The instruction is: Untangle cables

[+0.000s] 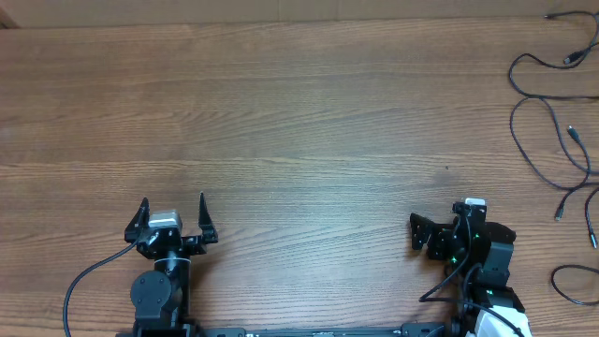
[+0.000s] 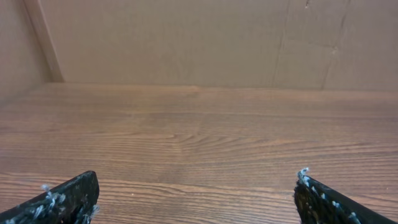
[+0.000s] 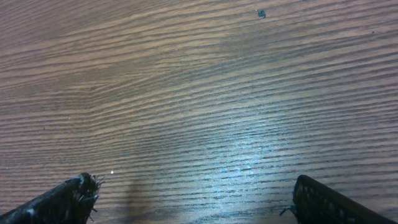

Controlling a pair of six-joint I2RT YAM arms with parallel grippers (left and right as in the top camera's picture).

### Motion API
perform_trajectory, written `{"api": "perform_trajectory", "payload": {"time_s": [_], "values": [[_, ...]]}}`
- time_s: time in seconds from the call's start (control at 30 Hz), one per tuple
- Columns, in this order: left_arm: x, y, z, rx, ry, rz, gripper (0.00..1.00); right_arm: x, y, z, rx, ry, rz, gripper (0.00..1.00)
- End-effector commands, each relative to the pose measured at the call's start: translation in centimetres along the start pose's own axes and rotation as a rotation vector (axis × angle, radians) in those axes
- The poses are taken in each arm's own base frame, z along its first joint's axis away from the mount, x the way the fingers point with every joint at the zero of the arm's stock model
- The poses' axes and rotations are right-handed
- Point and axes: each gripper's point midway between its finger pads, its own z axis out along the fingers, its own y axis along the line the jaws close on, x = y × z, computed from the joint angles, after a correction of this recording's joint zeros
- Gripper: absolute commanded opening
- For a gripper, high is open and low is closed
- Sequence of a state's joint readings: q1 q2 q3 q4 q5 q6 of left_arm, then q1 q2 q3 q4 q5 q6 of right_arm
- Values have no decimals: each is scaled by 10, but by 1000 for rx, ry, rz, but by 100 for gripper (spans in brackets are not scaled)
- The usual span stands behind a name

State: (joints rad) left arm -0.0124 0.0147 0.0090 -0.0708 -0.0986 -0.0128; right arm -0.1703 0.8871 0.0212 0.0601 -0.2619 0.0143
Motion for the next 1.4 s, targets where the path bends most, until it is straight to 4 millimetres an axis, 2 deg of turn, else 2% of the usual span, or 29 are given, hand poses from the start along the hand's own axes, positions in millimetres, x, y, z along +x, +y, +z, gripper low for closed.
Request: {"api": "perform_trajectory", "payload": {"time_s": [0.0, 0.67, 0.77, 0.9, 0.97, 1.17, 1.37], "values": [[-1, 3, 0, -12, -9, -22, 100, 15, -2, 1, 7, 47, 32, 100], [-1, 3, 0, -12, -8, -22, 100, 14, -4, 0, 16, 42, 31, 100], [-1, 3, 0, -12, -9, -22, 100, -1, -10, -4, 61, -24, 14, 100], [-1, 2, 0, -11, -9, -22, 100, -20, 5, -17, 10, -115, -27, 100], [-1, 3, 0, -12, -9, -22, 100, -40, 12, -25, -1, -210, -63, 100], [-1, 3, 0, -12, -9, -22, 100, -79, 33, -52, -57, -416, -134, 100], [-1, 3, 0, -12, -8, -22, 100, -105, 51, -80, -107, -584, -189, 100]]}}
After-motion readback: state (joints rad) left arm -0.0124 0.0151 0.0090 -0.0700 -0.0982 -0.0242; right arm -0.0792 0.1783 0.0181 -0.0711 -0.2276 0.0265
